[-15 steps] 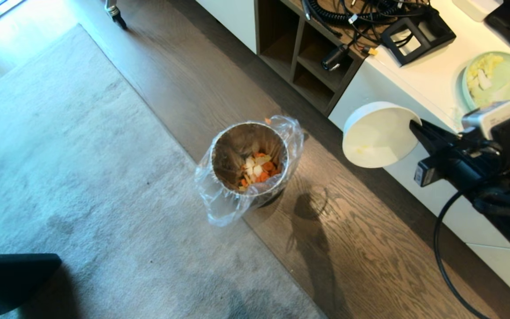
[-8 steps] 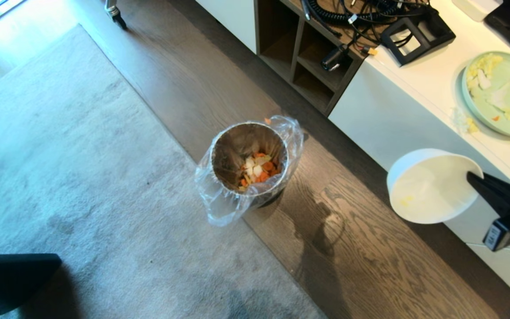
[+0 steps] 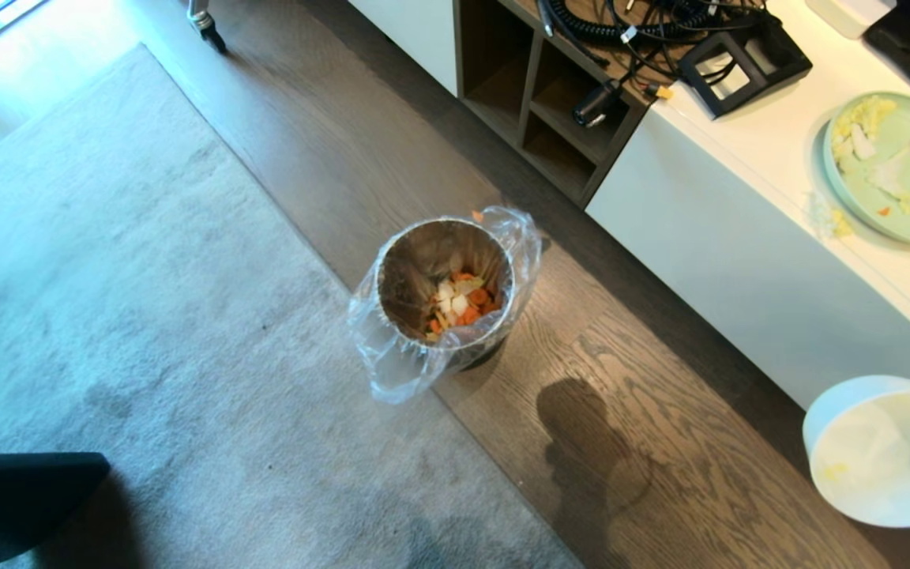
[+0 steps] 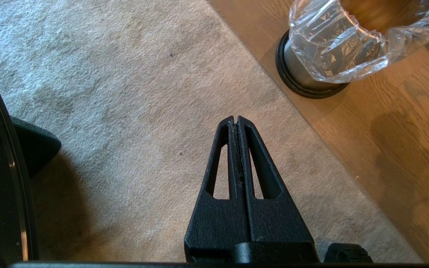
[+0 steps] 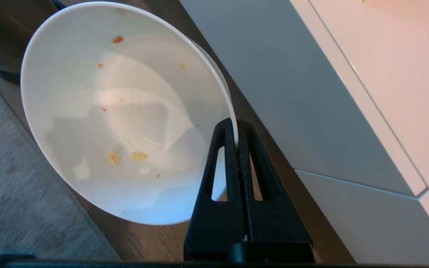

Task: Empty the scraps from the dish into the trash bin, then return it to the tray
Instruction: Put the bowl back to the table

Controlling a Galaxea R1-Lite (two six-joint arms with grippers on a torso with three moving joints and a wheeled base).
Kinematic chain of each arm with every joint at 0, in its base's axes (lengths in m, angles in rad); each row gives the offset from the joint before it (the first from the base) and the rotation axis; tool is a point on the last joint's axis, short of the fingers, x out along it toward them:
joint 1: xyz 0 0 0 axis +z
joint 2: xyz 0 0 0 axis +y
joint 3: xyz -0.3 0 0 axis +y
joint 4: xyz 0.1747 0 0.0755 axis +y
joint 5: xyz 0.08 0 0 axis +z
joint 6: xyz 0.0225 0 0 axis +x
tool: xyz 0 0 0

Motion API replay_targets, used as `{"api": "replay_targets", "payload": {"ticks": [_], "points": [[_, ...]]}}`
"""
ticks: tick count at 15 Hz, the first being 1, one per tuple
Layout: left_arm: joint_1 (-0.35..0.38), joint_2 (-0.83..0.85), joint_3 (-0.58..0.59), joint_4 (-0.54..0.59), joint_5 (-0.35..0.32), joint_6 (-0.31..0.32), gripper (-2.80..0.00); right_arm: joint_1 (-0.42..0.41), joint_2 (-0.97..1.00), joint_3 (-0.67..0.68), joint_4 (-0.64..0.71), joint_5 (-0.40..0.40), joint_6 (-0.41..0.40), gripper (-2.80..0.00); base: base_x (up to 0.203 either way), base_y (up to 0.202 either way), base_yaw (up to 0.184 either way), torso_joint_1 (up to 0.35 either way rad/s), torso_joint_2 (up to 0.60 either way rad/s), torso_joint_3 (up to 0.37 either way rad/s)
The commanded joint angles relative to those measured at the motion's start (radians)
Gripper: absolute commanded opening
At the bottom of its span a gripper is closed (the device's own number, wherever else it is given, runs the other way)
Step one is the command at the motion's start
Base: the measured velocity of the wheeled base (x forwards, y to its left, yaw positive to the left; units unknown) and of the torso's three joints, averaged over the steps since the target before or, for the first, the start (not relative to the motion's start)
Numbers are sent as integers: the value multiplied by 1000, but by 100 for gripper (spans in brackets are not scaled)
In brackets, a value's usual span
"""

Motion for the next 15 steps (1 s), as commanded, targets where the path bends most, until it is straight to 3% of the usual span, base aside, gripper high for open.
{"api": "replay_targets", "payload": {"ticks": [1, 4, 8, 12, 15], "points": [[0, 0, 0, 0, 1, -2, -280, -50, -201, 26, 124, 73, 6, -280, 0, 0, 0, 0, 0, 0], [0, 0, 0, 0, 1, -2, -280, -68, -371, 36, 388, 123, 6, -280, 0, 0, 0, 0, 0, 0], [0, 0, 0, 0, 1, -1, -280, -32, -525, 38, 589, 130, 22, -280, 0, 0, 0, 0, 0, 0], [0, 0, 0, 0, 1, -1, -280, -25, -640, 38, 617, 130, 39, -280, 0, 0, 0, 0, 0, 0], [0, 0, 0, 0, 1, -1, -280, -25, -651, 38, 618, 131, 101, -280, 0, 0, 0, 0, 0, 0]]}}
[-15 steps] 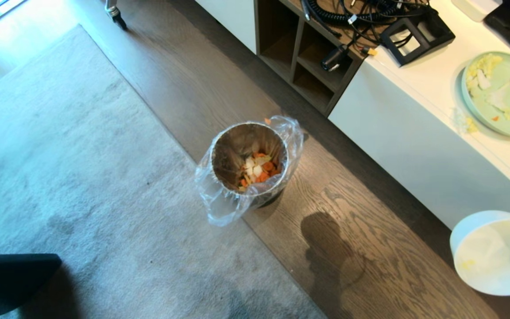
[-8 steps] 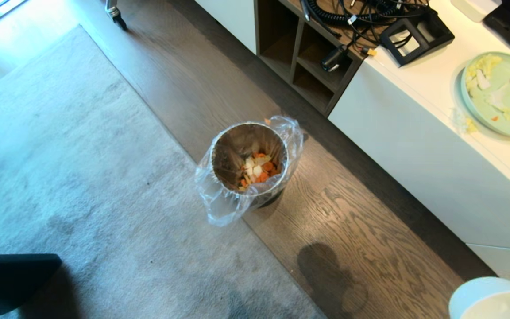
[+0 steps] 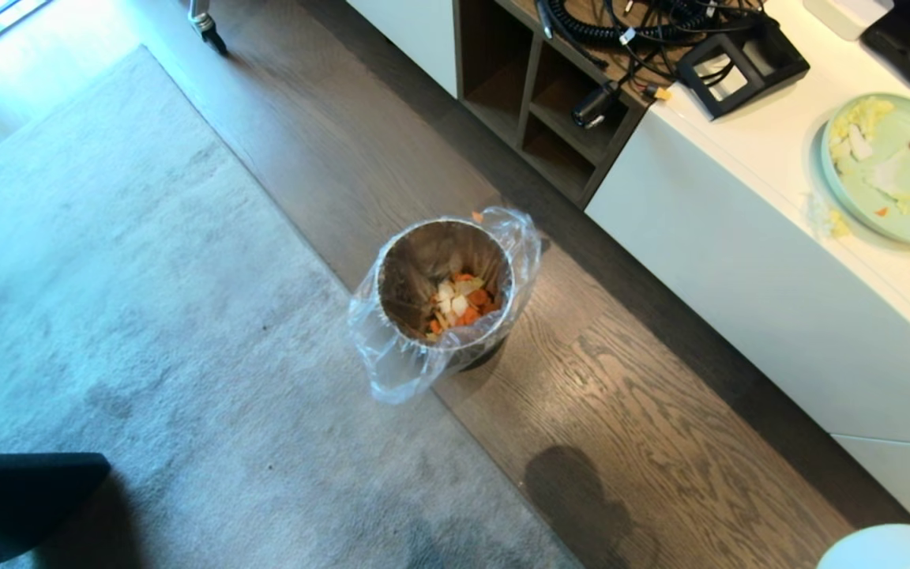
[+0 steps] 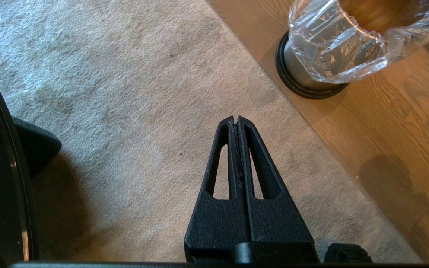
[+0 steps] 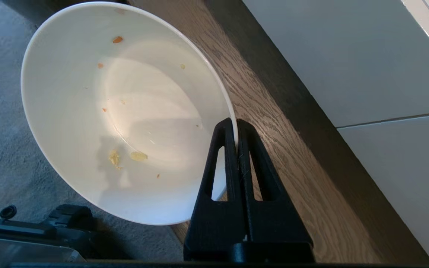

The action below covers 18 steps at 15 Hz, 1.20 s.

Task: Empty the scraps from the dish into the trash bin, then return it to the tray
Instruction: Put the bowl back to the table

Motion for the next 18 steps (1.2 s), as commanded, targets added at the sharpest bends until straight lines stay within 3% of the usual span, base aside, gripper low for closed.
{"api": "replay_targets", "payload": {"ticks": [1, 18], "points": [[0, 0, 0, 0, 1, -2, -280, 0, -22, 0, 0, 1, 12, -280, 0, 0, 0, 0, 0, 0], [0, 0, 0, 0, 1, 0, -280, 0, -22, 0, 0, 1, 12, -280, 0, 0, 0, 0, 0, 0]]}}
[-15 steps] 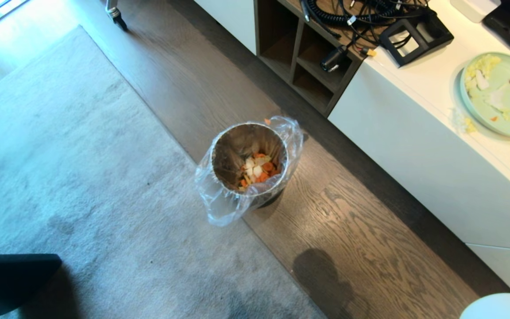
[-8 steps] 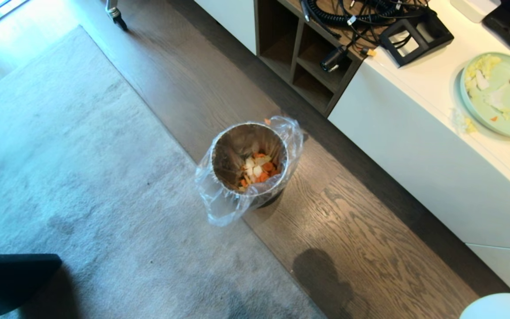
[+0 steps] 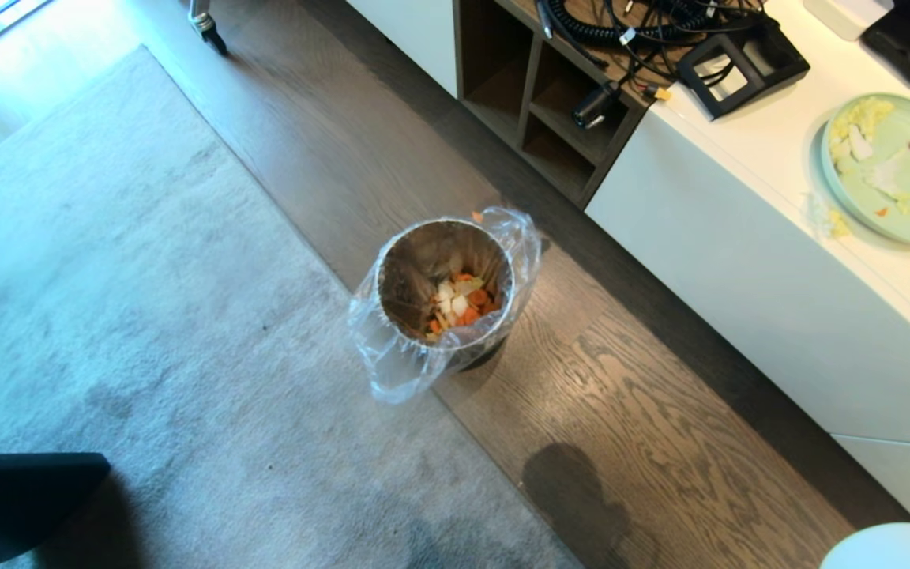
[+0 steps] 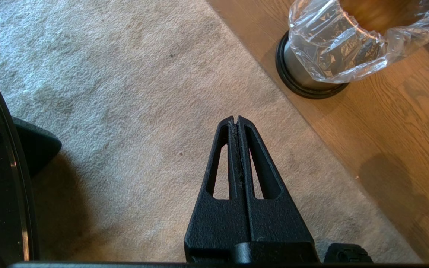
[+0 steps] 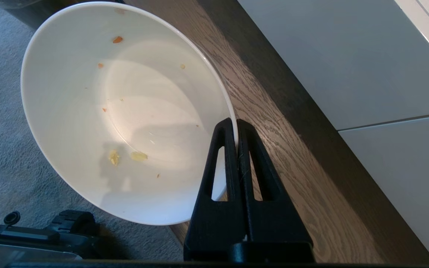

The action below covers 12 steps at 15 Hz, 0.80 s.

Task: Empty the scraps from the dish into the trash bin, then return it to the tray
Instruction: Put the bowl back to the table

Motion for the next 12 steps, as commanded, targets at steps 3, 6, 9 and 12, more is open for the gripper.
{"api": "replay_targets", "payload": {"ticks": [3, 6, 9, 12], "points": [[0, 0, 0, 0, 1, -1, -280, 0, 4, 0, 0, 1, -1, -280, 0, 0, 0, 0, 0, 0], [0, 0, 0, 0, 1, -1, -280, 0, 4, 0, 0, 1, -1, -280, 0, 0, 0, 0, 0, 0], [0, 0, 0, 0, 1, -1, -280, 0, 4, 0, 0, 1, -1, -280, 0, 0, 0, 4, 3, 144], [0, 0, 0, 0, 1, -2, -280, 0, 4, 0, 0, 1, -1, -280, 0, 0, 0, 1, 3, 189]]}}
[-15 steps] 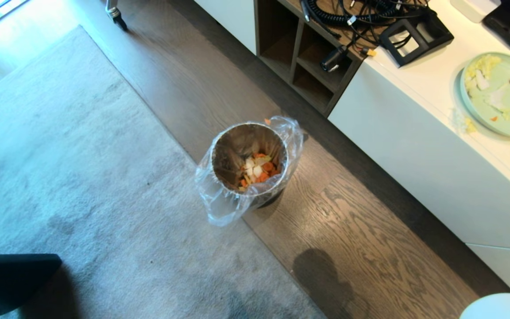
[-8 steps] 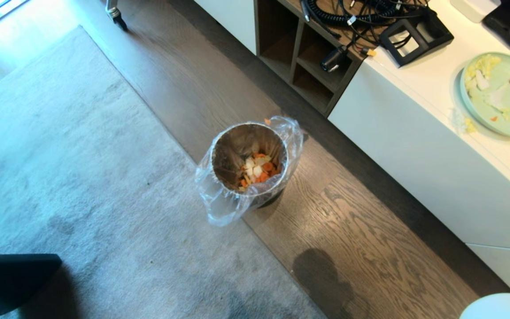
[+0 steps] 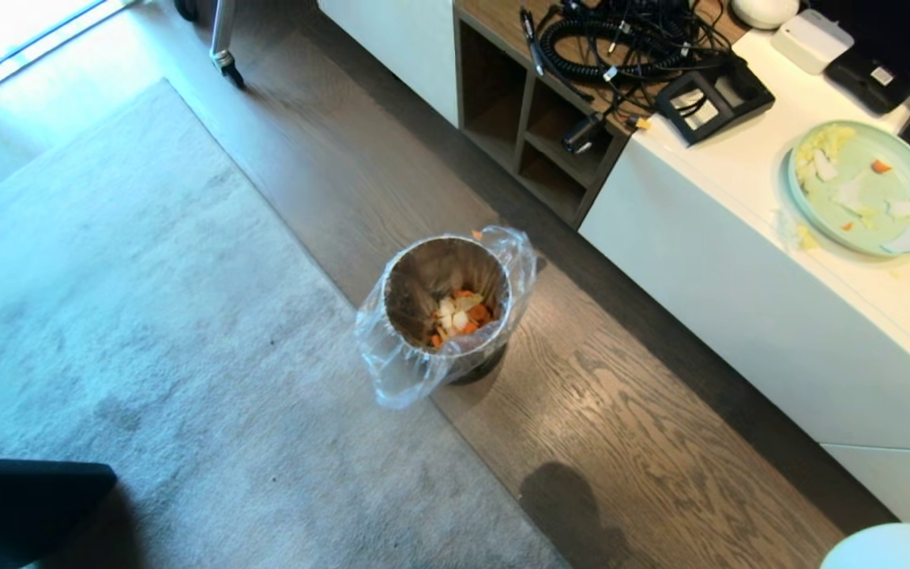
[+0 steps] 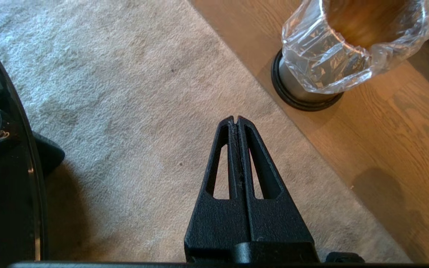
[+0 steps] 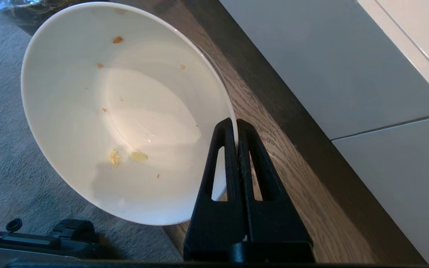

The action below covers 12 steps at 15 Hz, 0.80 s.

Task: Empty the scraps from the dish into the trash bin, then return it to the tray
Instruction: Put the bowl back to the table

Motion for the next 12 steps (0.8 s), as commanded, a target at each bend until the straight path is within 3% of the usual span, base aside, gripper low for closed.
{"api": "replay_targets", "payload": {"ticks": [1, 12], "points": [[0, 0, 0, -1, 0, -1, -280, 0, 3, 0, 0, 1, -1, -280, 0, 0, 0, 1, 5, 202], [0, 0, 0, -1, 0, -3, -280, 0, 3, 0, 0, 1, -1, -280, 0, 0, 0, 2, 1, 205]]}}
